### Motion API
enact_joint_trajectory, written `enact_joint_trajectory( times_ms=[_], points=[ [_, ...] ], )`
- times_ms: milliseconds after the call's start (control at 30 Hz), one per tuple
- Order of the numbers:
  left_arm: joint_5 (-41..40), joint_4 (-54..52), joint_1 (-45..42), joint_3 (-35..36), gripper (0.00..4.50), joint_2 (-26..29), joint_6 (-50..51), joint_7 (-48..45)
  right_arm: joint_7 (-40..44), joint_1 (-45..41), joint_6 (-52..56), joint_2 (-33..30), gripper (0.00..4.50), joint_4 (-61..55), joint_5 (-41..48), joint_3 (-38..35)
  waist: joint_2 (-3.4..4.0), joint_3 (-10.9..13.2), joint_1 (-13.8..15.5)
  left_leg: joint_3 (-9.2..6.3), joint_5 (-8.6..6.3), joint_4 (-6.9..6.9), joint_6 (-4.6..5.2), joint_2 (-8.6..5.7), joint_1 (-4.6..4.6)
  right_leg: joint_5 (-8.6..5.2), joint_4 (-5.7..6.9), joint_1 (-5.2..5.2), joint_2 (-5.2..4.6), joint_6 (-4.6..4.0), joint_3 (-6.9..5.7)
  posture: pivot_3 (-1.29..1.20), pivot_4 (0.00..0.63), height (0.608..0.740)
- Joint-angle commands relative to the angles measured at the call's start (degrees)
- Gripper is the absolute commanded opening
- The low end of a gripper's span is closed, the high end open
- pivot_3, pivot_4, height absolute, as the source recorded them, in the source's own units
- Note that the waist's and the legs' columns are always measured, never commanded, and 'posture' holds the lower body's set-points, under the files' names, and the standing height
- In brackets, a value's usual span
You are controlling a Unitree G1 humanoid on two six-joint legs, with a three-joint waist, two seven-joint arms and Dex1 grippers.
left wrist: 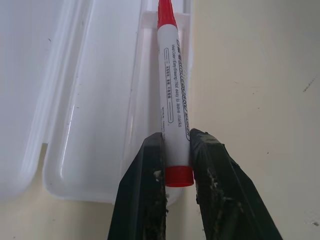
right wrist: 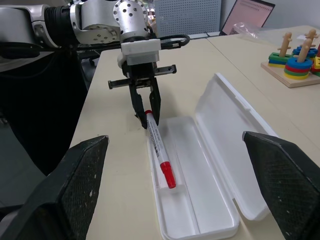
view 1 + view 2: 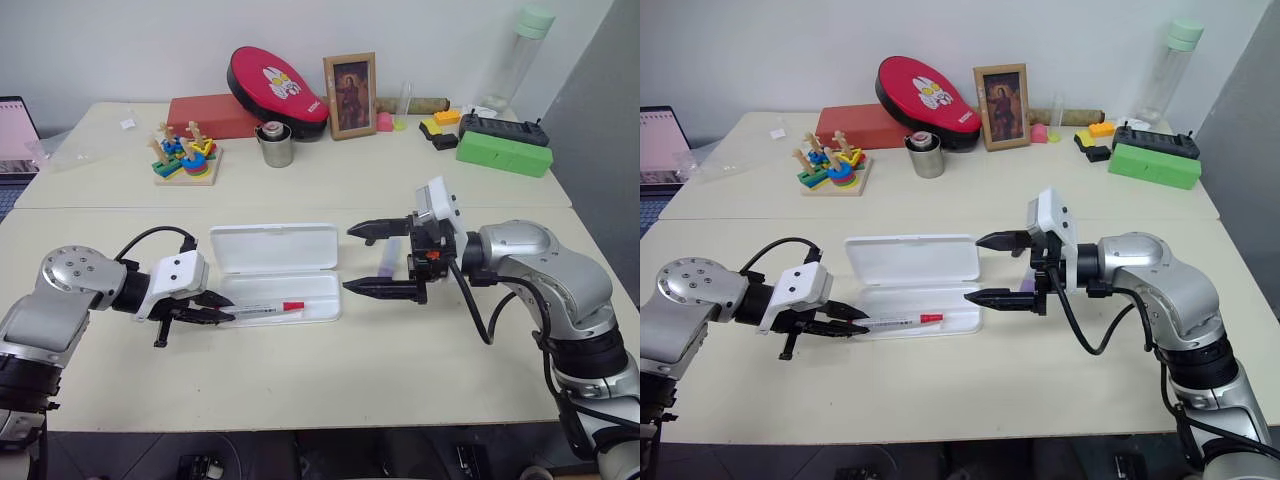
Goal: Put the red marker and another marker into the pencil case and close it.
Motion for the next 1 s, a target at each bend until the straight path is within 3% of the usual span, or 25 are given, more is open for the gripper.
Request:
enact_joint_trajectory(
  times_ms=[33,433,500,733,1000],
  points=[
    [-1.16,1.36,-2.91,3.34,0.47,-1.19,-0.26,1.79,-0.34,0.09,-1.06,-0.02,4.5,-1.7,0.22,-0.48,0.0,0.0,0.0,0.0,0.0,0.0,0.0,0.0,0.0,0.0,0.0,0.0,0.0,0.0,0.01,0.0,0.15,0.74],
    [4.68,7.35,-9.16,-1.49,0.47,-6.42,-4.62,1.82,-0.29,-0.8,-1.94,0.27,4.5,-0.12,-0.94,0.89,0.0,0.0,0.02,-0.02,0.0,0.02,0.0,0.0,0.0,0.01,0.02,0.03,0.01,0.0,-0.02,0.0,0.15,0.74],
    [5.2,8.37,-9.85,-2.01,1.17,-6.9,-5.13,1.29,-0.51,-0.53,-1.74,0.12,4.5,-0.36,-0.96,0.69,0.0,0.0,-0.04,-0.03,0.01,0.01,0.0,-0.01,0.0,0.02,0.02,0.03,0.01,-0.03,-0.02,0.0,0.15,0.74],
    [6.21,10.55,-11.48,-2.68,2.53,-8.17,-5.83,0.64,-1.77,0.15,-1.14,-0.3,4.5,-0.71,-1.18,0.37,0.0,0.0,0.01,-0.03,0.01,0.01,0.0,0.0,0.0,0.03,0.02,0.03,0.01,-0.03,-0.03,0.0,0.15,0.74],
    [-0.65,1.78,-8.57,2.25,4.13,-12.2,1.08,5.16,-21.05,2.66,9.93,1.78,4.5,0.43,-5.9,-4.42,-0.01,-0.01,0.02,-0.04,0.01,0.02,0.0,-0.01,0.0,0.15,0.04,0.04,0.01,-0.24,-0.03,0.0,0.15,0.74]
  ],
)
